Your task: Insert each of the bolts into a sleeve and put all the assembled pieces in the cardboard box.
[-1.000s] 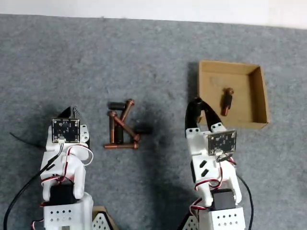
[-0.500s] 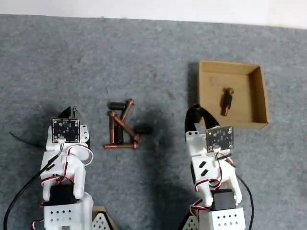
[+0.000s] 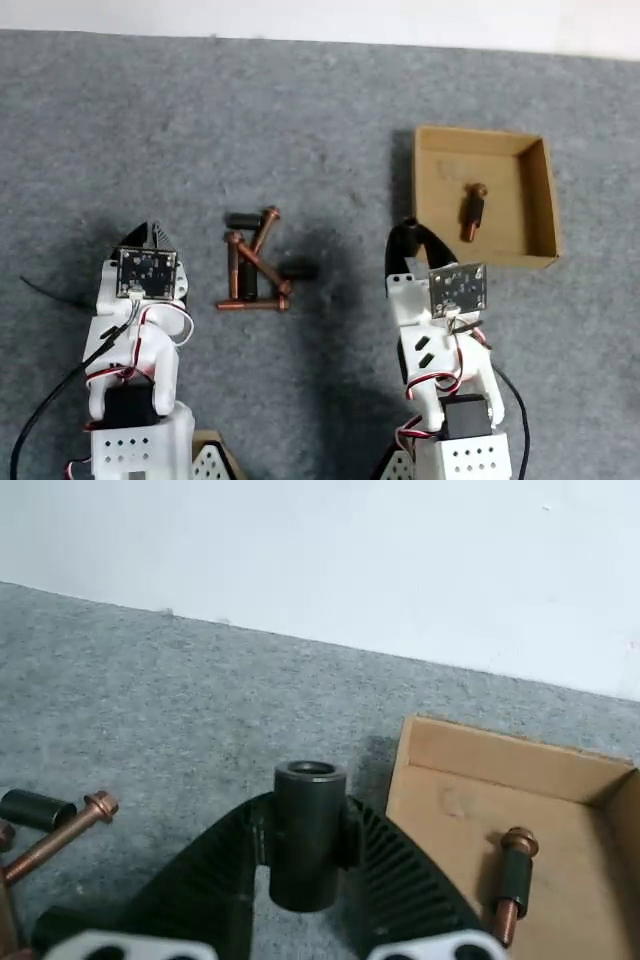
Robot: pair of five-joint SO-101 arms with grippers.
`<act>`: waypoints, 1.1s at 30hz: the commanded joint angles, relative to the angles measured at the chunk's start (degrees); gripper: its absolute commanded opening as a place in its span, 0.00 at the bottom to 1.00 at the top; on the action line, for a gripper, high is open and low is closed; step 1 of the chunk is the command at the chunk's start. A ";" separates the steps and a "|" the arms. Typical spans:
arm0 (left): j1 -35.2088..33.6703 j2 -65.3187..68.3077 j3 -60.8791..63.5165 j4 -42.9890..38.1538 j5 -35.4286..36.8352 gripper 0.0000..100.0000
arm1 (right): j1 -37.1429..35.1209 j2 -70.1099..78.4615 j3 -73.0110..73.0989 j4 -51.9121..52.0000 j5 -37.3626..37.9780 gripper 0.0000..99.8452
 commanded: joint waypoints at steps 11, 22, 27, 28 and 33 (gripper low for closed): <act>13.23 0.13 -14.99 12.13 -13.45 0.05 | 0.57 -1.27 8.31 1.63 0.35 0.00; 24.92 33.36 -35.12 12.66 -18.64 0.18 | 0.57 -1.36 8.31 1.63 0.35 0.00; 30.37 55.69 -47.43 14.68 -27.16 0.18 | 0.57 -1.36 8.31 1.63 0.35 0.00; 31.08 60.00 -49.80 16.18 -29.36 0.18 | 0.66 -1.36 8.31 1.63 0.35 0.00; 32.04 78.29 -61.76 26.11 -39.74 0.18 | 4.00 -1.36 8.31 0.04 0.44 0.00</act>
